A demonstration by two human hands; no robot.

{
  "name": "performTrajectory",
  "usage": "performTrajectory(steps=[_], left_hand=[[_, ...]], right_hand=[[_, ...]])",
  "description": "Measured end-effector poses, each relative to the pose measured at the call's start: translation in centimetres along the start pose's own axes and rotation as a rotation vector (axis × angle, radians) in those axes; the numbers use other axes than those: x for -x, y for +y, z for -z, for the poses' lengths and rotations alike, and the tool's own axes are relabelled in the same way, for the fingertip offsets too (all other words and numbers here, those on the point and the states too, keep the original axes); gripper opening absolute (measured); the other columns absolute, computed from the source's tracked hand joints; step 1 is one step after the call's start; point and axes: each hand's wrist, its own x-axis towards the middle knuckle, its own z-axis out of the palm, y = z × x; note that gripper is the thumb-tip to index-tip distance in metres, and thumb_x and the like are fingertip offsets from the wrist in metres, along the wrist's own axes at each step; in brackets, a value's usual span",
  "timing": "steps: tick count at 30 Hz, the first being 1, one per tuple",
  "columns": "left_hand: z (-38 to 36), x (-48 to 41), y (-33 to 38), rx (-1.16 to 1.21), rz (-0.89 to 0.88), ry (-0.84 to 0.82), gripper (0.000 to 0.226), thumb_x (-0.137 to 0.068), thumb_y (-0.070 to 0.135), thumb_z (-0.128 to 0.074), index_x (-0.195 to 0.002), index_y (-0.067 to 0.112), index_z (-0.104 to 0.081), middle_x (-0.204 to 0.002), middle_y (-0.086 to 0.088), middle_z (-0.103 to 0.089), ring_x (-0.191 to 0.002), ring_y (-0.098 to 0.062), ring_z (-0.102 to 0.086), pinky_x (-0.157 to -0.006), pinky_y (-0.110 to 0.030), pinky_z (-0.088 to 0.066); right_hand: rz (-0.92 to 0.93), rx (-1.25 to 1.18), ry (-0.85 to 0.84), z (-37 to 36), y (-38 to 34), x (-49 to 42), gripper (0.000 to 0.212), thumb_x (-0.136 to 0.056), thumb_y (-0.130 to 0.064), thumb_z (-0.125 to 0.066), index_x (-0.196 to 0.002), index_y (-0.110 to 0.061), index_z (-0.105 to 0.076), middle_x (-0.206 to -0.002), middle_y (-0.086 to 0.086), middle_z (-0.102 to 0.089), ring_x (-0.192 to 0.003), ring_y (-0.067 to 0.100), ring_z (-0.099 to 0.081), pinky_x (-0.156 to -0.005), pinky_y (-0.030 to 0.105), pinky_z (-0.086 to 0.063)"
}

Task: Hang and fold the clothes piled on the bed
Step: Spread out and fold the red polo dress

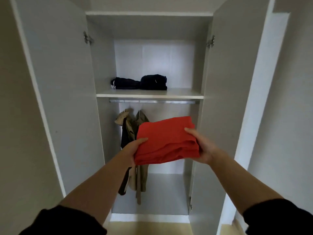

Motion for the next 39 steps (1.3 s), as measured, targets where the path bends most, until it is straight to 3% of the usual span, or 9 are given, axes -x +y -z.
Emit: performTrajectory(steps=[6,11,17,22,26,30,33,36,39], left_hand=[[5.5,-9.7,6.2,-0.01,-0.084,0.077,0.073,-0.062,0.033,-0.077,-0.129,0.013,-0.053,-0.113,-0.02,-0.067,-0.1,-0.039,-0.066,-0.087,-0.05,-0.053],[9.5,-18.2,14.7,0.04,-0.159,0.082,0.068,-0.062,0.031,-0.077,-0.124,0.014,-0.056,-0.098,-0.017,-0.072,-0.081,-0.035,-0.071,-0.059,-0.043,-0.057],[12.3,-27.2,23.4,0.119,-0.166,0.019,0.055,-0.068,0.045,-0.072,-0.111,0.012,-0.064,-0.1,-0.017,-0.072,-0.083,-0.031,-0.071,-0.062,-0.04,-0.058],[13.2,-34.1,27.2,-0.061,-0.223,0.081,0.044,-0.08,0.044,-0.07,-0.113,0.016,-0.059,-0.093,-0.009,-0.075,-0.086,-0.027,-0.072,-0.067,-0.037,-0.059],[13.5,-38.5,30.7,-0.148,-0.336,0.268,0.023,-0.084,0.033,-0.07,-0.094,0.015,-0.061,-0.076,-0.004,-0.072,-0.059,-0.017,-0.069,-0.048,-0.024,-0.054],[16.6,-42.2,34.9,-0.368,-0.464,0.532,0.018,-0.087,0.03,-0.068,-0.086,0.017,-0.056,-0.07,-0.003,-0.059,-0.039,-0.01,-0.055,-0.034,-0.016,-0.042],[19.4,-44.7,37.1,-0.462,-0.459,0.675,0.018,-0.088,0.025,-0.067,-0.08,0.015,-0.054,-0.065,-0.005,-0.052,-0.045,-0.016,-0.049,-0.03,-0.013,-0.036],[21.7,-47.4,38.8,-0.497,-0.44,0.772,0.025,-0.089,0.023,-0.066,-0.072,0.015,-0.05,-0.062,-0.006,-0.049,-0.042,-0.015,-0.047,-0.029,-0.011,-0.035],[23.5,-50.3,40.7,-0.422,-0.431,0.811,0.029,-0.09,0.023,-0.066,-0.07,0.015,-0.046,-0.062,-0.005,-0.045,-0.045,-0.014,-0.043,-0.034,-0.014,-0.036]], right_hand=[[0.084,0.115,0.037,-1.5,-2.8,-13.5,0.024,-0.084,-0.002,-0.054,-0.106,-0.01,-0.06,-0.077,0.014,-0.072,-0.061,0.026,-0.07,-0.049,0.033,-0.054],[0.224,0.114,0.055,-4.8,-7.5,-25.5,0.025,-0.084,0.004,-0.046,-0.095,-0.011,-0.062,-0.066,0.011,-0.069,-0.053,0.023,-0.067,-0.043,0.031,-0.051],[0.342,-0.013,0.047,-6.6,-13.7,-37.2,0.024,-0.084,0.002,-0.051,-0.101,-0.01,-0.063,-0.077,0.014,-0.07,-0.061,0.026,-0.069,-0.047,0.034,-0.055],[0.345,-0.065,0.042,-6.7,-16.9,-45.6,0.019,-0.087,0.002,-0.052,-0.096,-0.008,-0.065,-0.074,0.012,-0.071,-0.06,0.023,-0.069,-0.05,0.034,-0.058],[0.314,-0.036,0.039,-7.1,-19.0,-52.9,0.02,-0.09,0.002,-0.048,-0.089,-0.008,-0.065,-0.067,0.01,-0.069,-0.054,0.021,-0.067,-0.049,0.034,-0.058],[0.244,0.078,-0.007,-8.8,-19.8,-61.0,0.019,-0.09,0.005,-0.048,-0.092,-0.006,-0.064,-0.065,0.011,-0.067,-0.048,0.02,-0.065,-0.042,0.032,-0.055],[0.196,0.166,-0.011,-10.8,-19.1,-66.9,0.026,-0.091,0.009,-0.045,-0.109,0.003,-0.062,-0.071,0.014,-0.065,-0.048,0.021,-0.062,-0.043,0.03,-0.054],[0.191,0.227,-0.034,-12.7,-19.2,-71.6,0.033,-0.094,0.008,-0.043,-0.125,0.008,-0.054,-0.099,0.024,-0.061,-0.062,0.025,-0.061,-0.06,0.037,-0.055],[0.184,0.254,-0.058,-14.4,-21.2,-75.3,0.028,-0.094,0.006,-0.047,-0.119,0.003,-0.058,-0.112,0.023,-0.062,-0.08,0.032,-0.06,-0.078,0.049,-0.053]])
